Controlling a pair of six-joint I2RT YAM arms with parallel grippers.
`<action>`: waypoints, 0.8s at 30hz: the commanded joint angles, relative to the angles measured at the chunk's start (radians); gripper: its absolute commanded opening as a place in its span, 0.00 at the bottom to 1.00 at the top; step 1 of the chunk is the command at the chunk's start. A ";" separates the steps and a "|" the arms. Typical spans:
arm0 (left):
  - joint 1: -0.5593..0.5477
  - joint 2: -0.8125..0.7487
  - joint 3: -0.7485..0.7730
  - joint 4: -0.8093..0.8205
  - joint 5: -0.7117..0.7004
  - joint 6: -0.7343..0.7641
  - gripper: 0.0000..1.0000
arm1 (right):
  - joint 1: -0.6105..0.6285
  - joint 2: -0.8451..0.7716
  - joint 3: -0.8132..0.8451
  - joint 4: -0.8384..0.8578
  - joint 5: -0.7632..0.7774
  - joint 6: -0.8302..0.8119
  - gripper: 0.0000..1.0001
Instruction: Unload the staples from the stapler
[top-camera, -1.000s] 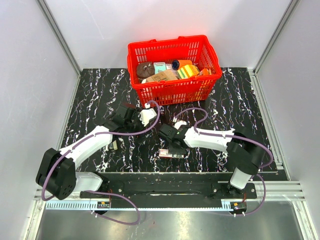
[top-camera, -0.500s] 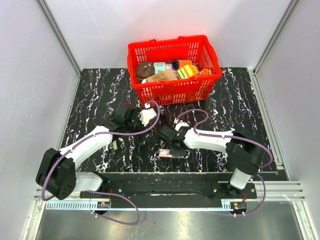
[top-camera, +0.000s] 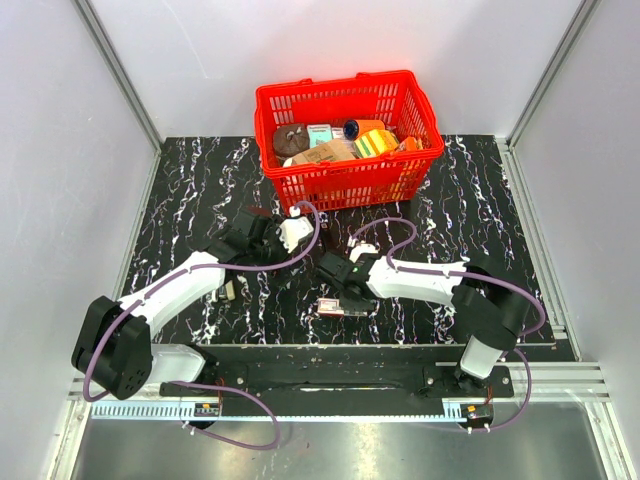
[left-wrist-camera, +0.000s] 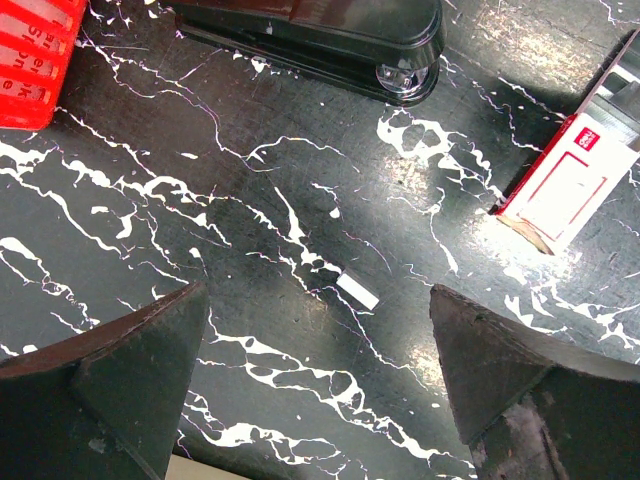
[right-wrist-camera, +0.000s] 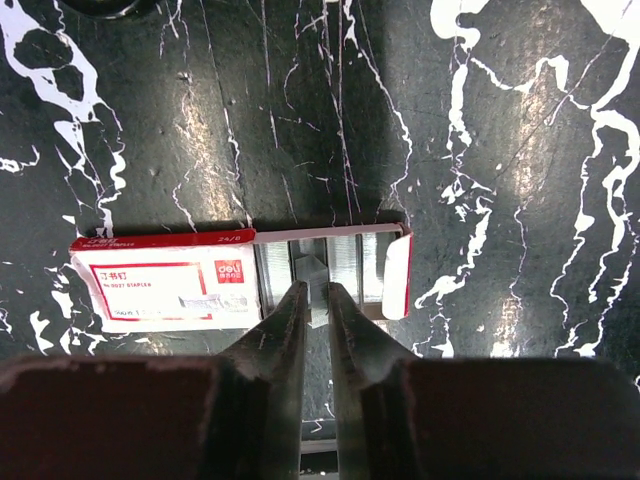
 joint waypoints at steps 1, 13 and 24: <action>0.000 -0.023 -0.012 0.023 0.013 0.011 0.97 | 0.021 -0.032 0.050 -0.038 0.059 0.015 0.18; 0.000 -0.018 -0.011 0.023 0.016 0.010 0.96 | 0.037 -0.059 0.068 -0.069 0.082 0.017 0.17; 0.001 -0.019 -0.009 0.017 0.005 0.020 0.96 | 0.037 -0.029 0.073 -0.044 0.062 -0.003 0.17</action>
